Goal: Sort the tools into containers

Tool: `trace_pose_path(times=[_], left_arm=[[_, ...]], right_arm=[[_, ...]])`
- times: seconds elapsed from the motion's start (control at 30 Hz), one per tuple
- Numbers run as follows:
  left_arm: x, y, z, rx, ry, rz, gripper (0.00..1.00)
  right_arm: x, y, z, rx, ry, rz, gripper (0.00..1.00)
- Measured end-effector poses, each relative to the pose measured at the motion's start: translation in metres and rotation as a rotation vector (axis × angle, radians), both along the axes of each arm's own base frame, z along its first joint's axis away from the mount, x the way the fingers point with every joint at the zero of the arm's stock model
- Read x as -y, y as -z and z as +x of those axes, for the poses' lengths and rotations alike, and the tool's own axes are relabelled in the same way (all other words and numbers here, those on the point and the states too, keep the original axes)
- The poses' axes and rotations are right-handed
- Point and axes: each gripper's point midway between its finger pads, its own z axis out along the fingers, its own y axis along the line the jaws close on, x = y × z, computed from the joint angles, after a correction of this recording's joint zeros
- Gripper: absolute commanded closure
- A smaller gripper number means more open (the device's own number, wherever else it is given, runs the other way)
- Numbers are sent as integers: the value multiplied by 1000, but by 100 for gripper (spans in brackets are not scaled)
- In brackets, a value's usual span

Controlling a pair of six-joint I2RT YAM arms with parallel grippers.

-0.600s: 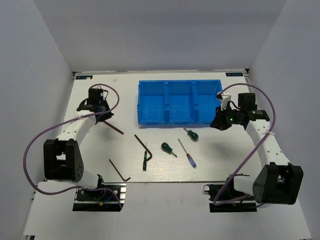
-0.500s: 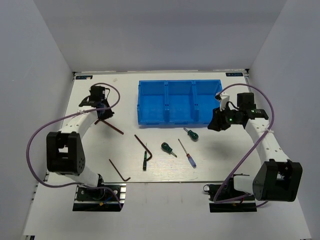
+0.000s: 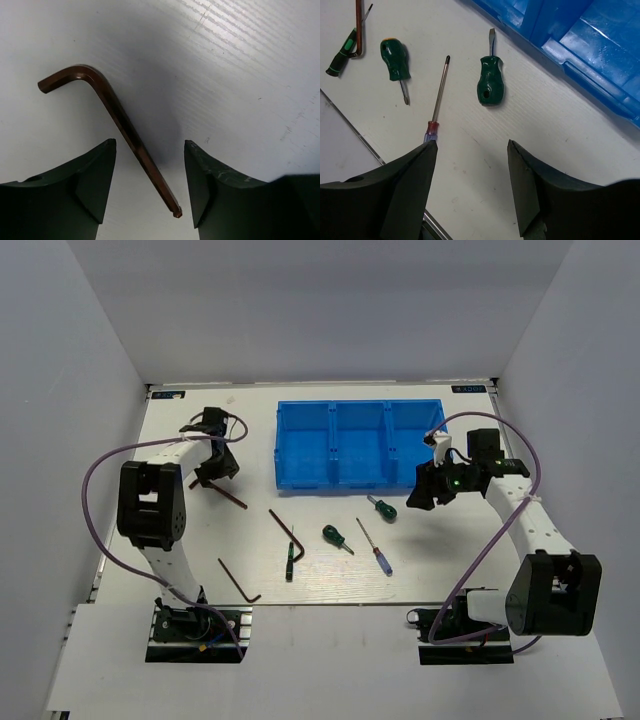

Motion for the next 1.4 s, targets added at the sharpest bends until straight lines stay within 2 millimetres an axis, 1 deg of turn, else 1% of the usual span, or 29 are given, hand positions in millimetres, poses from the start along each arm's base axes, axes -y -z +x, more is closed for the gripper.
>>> trace_pose_path(times=[0.1,0.17,0.2,0.27,0.4,0.43,0.47,0.5,0.57,0.6,0.63,0.73,0.8,0.83,0.87,0.9,0.93,0.97,1.0,1.03,1.07,1.17,1.23,1.3,1.37,1.4], left_arm=[[2,6,-4,-23,-27,6,35],[3,12,-7,-29,-46,4,39],[4,15,-9,-33,-54,1,39],[4,21,-13,-30,-76,-7,42],[5,23,-14,21,-98,-24,50],[5,23,-15,34,-101,-24,53],[4,23,-16,48,-105,-22,60],[3,23,-17,60,-108,-21,74],[2,23,-18,83,-118,-21,86],[2,23,-19,89,-117,-23,98],[2,22,-19,100,-120,-26,100],[3,20,-19,117,-106,-28,100],[9,17,-22,111,-61,-38,100],[13,15,-22,110,-24,-46,100],[20,9,-22,117,25,-61,100],[28,1,-19,137,77,-81,100],[38,-12,-15,171,149,-105,100],[48,-24,-11,205,208,-132,100],[60,-41,-4,252,277,-168,100],[68,-52,2,287,318,-192,100],[87,-79,15,371,407,-240,100],[129,-136,43,540,586,-348,100],[154,-161,58,618,681,-400,100],[181,-173,69,655,761,-445,100],[207,-171,76,650,823,-482,100],[221,-167,80,640,852,-499,100]], right_arm=[[0,1,2,-1,4,2,35],[0,2,3,-7,7,3,35],[0,3,3,-10,8,3,35],[0,4,4,-15,11,4,35],[0,5,4,-20,13,4,35],[0,5,4,-21,13,4,35],[0,5,4,-22,14,5,35],[0,5,4,-23,15,5,35],[0,5,4,-24,15,5,35],[0,5,4,-24,16,5,35],[0,5,4,-24,16,6,35],[0,5,3,-25,16,6,35],[0,5,3,-25,15,6,42],[0,5,3,-24,13,5,49],[0,5,3,-23,10,4,59],[0,6,2,-23,5,4,89],[-1,5,1,-22,-1,6,100],[-1,5,0,-23,-7,8,100],[-2,5,-1,-26,-13,11,100],[-2,6,-2,-28,-20,13,100],[-3,6,-4,-31,-27,15,100],[-6,9,-8,-43,-66,13,75],[-8,12,-13,-60,-98,5,57],[-12,13,-16,-61,-143,-9,51],[-17,13,-19,-52,-185,-24,48],[-20,13,-20,-48,-204,-34,48]])
